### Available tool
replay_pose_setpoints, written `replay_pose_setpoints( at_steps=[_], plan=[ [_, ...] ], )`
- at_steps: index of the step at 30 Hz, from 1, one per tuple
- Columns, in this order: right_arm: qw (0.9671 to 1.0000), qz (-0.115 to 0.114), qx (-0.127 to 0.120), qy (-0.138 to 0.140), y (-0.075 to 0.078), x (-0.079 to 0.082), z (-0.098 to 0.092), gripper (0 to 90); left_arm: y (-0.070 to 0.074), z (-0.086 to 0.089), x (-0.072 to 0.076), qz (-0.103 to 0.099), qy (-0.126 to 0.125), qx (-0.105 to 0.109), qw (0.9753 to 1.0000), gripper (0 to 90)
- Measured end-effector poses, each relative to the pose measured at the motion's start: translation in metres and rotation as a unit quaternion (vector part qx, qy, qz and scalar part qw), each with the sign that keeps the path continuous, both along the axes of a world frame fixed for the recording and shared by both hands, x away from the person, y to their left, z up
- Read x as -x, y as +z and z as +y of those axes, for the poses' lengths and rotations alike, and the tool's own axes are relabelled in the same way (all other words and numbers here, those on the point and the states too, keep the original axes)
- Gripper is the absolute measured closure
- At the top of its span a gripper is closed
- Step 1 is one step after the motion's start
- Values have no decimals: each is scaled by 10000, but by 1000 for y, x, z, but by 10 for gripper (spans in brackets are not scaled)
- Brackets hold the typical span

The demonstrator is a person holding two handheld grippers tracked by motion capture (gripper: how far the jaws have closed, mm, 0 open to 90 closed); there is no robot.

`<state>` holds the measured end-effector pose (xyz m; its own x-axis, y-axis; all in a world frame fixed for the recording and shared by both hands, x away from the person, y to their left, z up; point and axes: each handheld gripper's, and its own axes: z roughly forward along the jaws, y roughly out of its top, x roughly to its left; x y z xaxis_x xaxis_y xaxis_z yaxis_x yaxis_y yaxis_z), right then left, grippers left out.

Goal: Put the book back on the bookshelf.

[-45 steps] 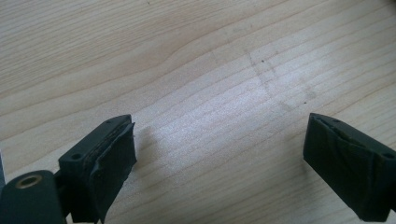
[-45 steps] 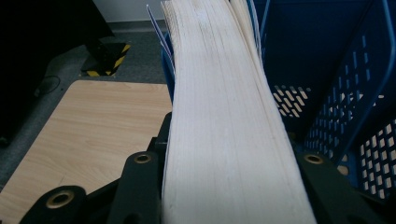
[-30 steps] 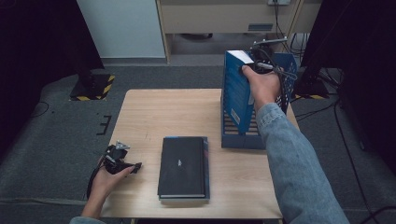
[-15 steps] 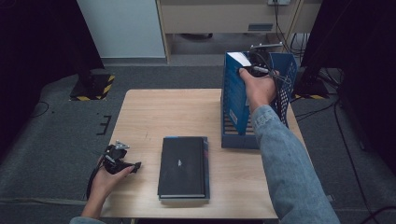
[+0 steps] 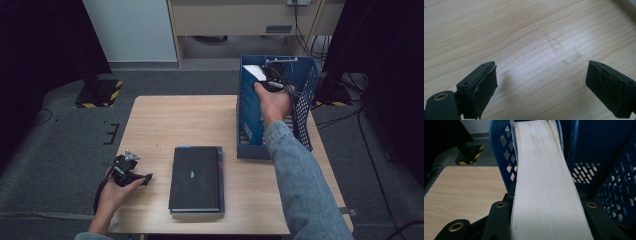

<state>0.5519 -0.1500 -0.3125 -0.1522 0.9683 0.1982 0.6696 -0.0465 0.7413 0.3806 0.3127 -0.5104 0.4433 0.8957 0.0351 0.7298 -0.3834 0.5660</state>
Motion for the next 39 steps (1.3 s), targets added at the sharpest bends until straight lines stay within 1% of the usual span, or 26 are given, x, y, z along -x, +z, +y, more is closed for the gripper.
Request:
replay_pose_setpoints(
  at_steps=[5,11,15,17,18,19,21,24,28,31,32,34,39],
  plan=[
    [10000,-11,-7,12,-10,1,1,596,-1,1,0,12,38,-14,10000,95],
    [10000,12,-20,73,-10,3,-1,595,-1,3,-2,31,82,32,10000,89],
    [9999,41,-23,104,-12,5,-2,594,1,3,0,-54,131,142,9998,91],
    [9999,84,-20,124,-12,7,-3,594,1,3,0,-55,133,152,9998,91],
    [9998,122,-16,138,-12,7,-4,593,1,3,0,-39,124,119,9998,91],
    [9997,186,-28,154,-12,9,-4,593,1,3,0,-30,123,102,9999,91],
    [9996,226,-25,182,-12,11,-6,592,0,3,0,-21,127,88,9999,91],
    [9995,222,21,232,-13,16,-8,592,0,3,0,-23,137,95,9999,91],
    [9993,259,-35,280,-15,23,-11,591,0,3,-1,-11,145,95,9999,91],
    [9992,247,-26,324,-17,28,-14,590,0,3,-1,-26,144,104,9998,91],
    [9991,213,14,366,-19,31,-14,589,0,3,-1,-27,144,106,9998,91],
    [9991,229,14,366,-19,32,-14,589,0,3,-1,-25,145,103,9998,91],
    [9989,185,12,433,-21,38,-13,585,0,2,0,-36,138,107,9998,91]
  ],
)
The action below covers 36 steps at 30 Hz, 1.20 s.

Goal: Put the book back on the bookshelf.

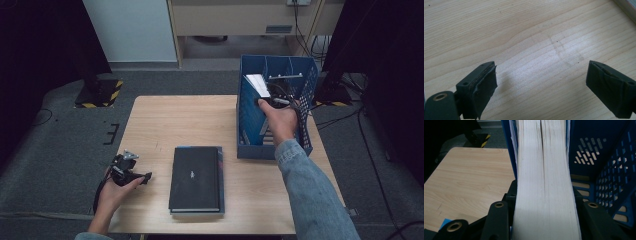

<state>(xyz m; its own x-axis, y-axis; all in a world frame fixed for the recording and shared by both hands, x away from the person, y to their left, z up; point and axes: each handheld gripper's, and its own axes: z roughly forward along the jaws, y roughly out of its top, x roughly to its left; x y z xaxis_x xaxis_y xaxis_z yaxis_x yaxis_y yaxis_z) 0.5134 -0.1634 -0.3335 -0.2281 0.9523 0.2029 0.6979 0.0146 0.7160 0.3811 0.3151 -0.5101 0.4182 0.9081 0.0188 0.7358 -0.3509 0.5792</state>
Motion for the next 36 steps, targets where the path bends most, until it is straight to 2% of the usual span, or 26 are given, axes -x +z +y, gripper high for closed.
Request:
replay_pose_setpoints(
  at_steps=[10,28,36],
  plan=[
    [10000,-58,-77,17,-3,5,-4,563,0,0,0,6,1,-3,10000,91],
    [9997,-42,-230,100,-2,-2,-7,517,-1,-2,0,26,-58,-33,10000,88],
    [9998,-36,-166,121,-1,-3,-7,517,-1,-3,0,43,-85,-65,9999,88]
  ],
)
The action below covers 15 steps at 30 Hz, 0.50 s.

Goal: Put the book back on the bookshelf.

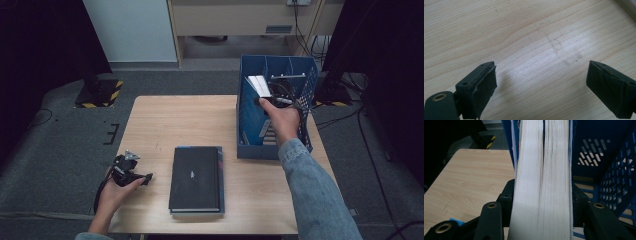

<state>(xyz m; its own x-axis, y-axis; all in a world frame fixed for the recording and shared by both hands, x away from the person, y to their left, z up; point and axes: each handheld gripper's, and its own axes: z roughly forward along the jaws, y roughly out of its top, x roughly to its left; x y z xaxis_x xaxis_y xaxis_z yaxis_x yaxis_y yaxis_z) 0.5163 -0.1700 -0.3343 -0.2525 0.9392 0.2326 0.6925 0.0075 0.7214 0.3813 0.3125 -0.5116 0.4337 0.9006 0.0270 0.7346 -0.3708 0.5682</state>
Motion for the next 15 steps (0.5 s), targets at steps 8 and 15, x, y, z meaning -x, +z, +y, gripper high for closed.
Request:
replay_pose_setpoints(
  at_steps=[8,15],
  plan=[
    [10000,-4,64,-17,3,-2,3,509,0,-1,0,18,-21,-32,10000,88],
    [9999,11,115,-7,4,-3,5,505,0,-2,0,16,-37,-30,10000,88]
  ],
)
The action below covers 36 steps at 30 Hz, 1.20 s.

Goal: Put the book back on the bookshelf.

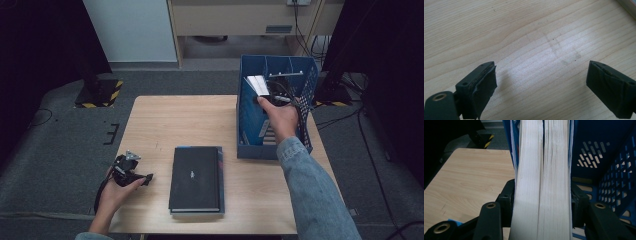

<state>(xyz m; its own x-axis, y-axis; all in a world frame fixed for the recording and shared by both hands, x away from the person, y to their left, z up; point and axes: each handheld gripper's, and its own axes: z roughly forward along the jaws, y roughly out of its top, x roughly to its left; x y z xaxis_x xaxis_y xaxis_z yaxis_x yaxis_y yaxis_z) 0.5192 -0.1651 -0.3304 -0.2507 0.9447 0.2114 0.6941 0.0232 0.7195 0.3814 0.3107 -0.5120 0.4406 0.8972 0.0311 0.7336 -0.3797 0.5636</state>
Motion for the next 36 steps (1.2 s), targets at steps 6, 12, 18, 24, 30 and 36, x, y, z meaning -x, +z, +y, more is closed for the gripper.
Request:
replay_pose_setpoints(
  at_steps=[6,12,18,24,30,36],
  plan=[
    [10000,-8,60,29,0,0,2,546,0,0,0,12,-5,-31,10000,88],
    [9999,-31,152,-5,1,1,3,588,-1,0,0,25,-11,-47,10000,88],
    [9998,-44,149,-131,2,4,8,594,-1,0,0,22,-7,-46,10000,88],
    [9997,-71,123,-214,3,2,8,597,-1,0,0,30,-15,-58,10000,89],
    [9994,-90,100,-321,7,-2,8,599,-1,0,0,35,-20,-76,10000,89],
    [9992,-143,142,-344,11,-8,12,599,-2,0,0,48,-24,-98,9999,90]
  ],
)
